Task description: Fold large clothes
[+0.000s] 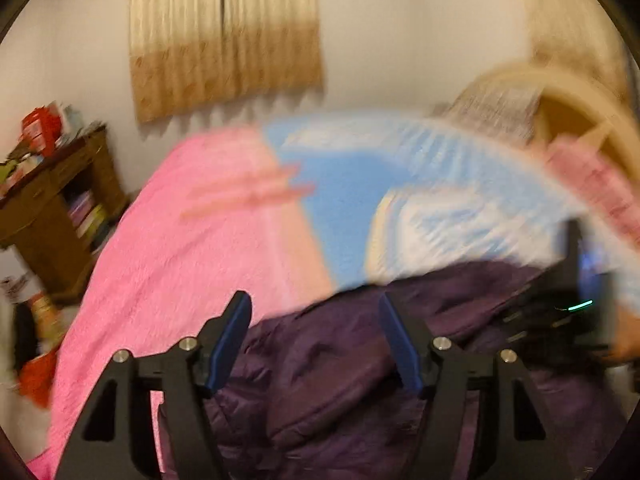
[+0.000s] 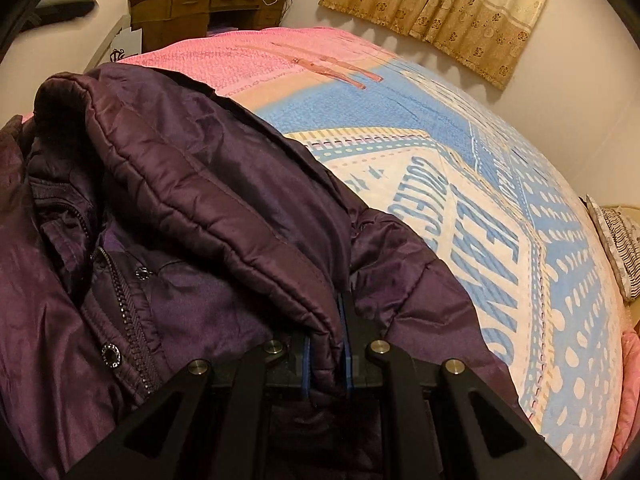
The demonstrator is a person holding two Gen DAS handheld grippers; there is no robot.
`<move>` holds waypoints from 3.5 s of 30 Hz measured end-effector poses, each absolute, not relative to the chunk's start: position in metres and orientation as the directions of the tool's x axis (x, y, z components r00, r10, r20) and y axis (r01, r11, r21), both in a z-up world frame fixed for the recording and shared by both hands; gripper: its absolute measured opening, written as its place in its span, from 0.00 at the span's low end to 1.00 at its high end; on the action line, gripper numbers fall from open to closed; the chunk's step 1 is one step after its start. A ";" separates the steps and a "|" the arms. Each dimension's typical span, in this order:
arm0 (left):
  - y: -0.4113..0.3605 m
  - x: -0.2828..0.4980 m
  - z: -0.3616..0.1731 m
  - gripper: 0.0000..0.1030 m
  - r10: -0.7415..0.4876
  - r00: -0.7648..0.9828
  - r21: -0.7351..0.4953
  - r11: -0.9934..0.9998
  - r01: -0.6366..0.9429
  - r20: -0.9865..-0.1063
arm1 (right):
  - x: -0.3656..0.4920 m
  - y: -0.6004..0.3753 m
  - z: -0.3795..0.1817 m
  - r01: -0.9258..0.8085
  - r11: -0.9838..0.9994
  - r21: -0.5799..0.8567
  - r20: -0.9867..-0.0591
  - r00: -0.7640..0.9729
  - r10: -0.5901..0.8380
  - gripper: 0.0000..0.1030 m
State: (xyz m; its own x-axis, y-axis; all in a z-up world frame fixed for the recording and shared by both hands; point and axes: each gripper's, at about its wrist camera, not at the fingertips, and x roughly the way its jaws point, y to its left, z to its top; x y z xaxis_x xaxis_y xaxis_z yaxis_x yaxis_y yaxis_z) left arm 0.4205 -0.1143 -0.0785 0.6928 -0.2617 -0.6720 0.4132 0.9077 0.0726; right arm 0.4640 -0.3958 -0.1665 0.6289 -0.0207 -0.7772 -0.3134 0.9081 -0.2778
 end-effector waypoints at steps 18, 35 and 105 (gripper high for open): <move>-0.126 0.420 -0.164 0.67 -0.165 0.618 0.110 0.918 0.381 -0.769 | 0.453 -0.419 -0.091 -0.039 0.980 0.194 -0.737 0.654 0.172 0.53; -0.113 0.421 -0.167 0.72 -0.209 0.607 0.028 0.934 0.357 -0.767 | 0.471 -0.386 -0.160 0.029 0.996 0.081 -0.815 0.578 0.050 0.54; -0.023 0.173 -0.096 1.00 -0.270 0.702 -0.077 0.953 0.294 -0.659 | 0.227 -0.379 -0.098 -0.191 0.968 0.163 -0.726 0.641 0.249 0.72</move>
State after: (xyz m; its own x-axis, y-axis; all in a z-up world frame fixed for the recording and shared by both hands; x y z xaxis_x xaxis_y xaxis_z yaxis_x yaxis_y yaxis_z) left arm 0.1733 -0.0232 -0.0961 0.7017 -0.2701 -0.6593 0.2940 0.9527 -0.0775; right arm 0.2273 -0.3786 -0.0978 0.6406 0.2488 -0.7264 -0.1913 0.9679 0.1629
